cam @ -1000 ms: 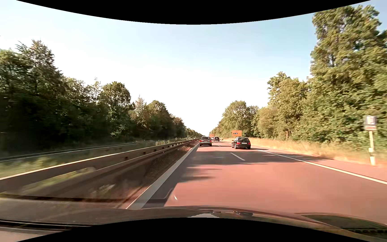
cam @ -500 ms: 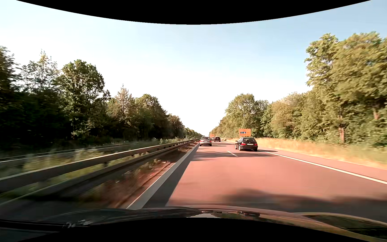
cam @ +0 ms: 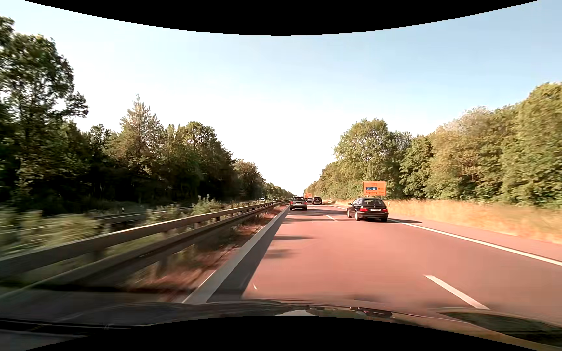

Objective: Follow the waypoints while adhering to traffic rules and regulations

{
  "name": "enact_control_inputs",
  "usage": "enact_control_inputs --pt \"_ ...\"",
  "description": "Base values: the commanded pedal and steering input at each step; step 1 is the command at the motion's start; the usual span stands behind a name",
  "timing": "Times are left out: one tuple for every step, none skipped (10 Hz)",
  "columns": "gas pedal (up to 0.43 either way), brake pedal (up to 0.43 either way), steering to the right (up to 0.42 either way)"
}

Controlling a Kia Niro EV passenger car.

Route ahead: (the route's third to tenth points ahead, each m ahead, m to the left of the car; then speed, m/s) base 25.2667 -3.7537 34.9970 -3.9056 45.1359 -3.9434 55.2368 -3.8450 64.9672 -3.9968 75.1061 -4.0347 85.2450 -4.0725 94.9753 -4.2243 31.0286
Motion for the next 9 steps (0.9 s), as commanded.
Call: enact_control_inputs --pt "0.268 0.006 -0.001" --pt "0.268 0.006 -0.001" --pt "0.268 0.006 -0.001" --pt "0.268 0.006 -0.001" --pt "0.268 0.006 -0.001" --pt "0.268 0.006 -0.001" --pt "0.268 0.006 -0.001" --pt "0.268 0.006 -0.001" --pt "0.268 0.006 -0.001"
